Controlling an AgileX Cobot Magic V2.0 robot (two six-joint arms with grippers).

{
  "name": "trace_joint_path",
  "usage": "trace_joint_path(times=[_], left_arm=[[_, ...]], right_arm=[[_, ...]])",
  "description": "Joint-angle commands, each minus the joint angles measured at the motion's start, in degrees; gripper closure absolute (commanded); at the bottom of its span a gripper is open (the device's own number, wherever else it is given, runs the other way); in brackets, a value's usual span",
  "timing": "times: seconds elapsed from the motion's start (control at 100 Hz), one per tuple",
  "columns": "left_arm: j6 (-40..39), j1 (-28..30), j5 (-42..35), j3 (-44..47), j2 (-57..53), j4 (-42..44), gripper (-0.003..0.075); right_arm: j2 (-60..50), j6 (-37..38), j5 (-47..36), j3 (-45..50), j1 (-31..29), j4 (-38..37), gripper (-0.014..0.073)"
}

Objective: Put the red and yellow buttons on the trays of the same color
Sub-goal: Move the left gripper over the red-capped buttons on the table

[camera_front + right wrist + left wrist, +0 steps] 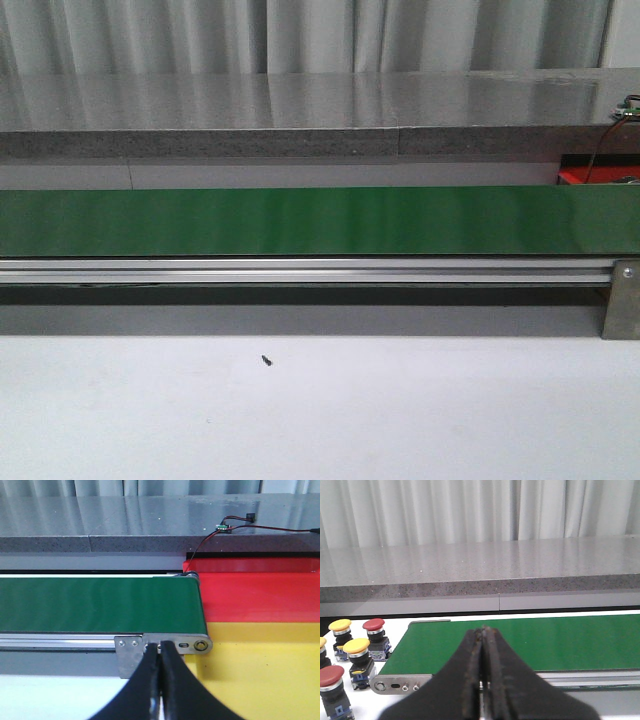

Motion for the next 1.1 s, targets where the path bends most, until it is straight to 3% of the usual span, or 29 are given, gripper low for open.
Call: trace_joint_path(times=[0.0, 0.24, 0.43, 0.75, 1.09], left_arm=[[-0.68, -0.42, -4.71, 2.4, -1.98, -0.45, 0.074], [-0.68, -0.42, -4.71, 1.2, -1.98, -0.45, 0.074], [-0.68, -0.42, 0.01, -5.07, -0.27, -0.58, 0.074], [-0.68, -0.42, 27.3, -26.68, 14.12, -1.99, 0.074], [-0.68, -0.42, 40.98, -39.94, 31.5, -9.97, 0.074]], right_arm=[[-1.05, -0.16, -4.62, -1.07, 0.1, -0.76, 0.0664], [-1.05, -0.16, -4.62, -1.07, 0.1, -0.76, 0.0664], [-1.05, -0.16, -4.62, -1.07, 0.1, -0.76, 0.0664], [-1.05, -0.16, -4.62, -1.07, 0.1, -0.76, 0.0664], [-1.05, -0.16, -4.62, -1.07, 0.1, -0.76, 0.0664]])
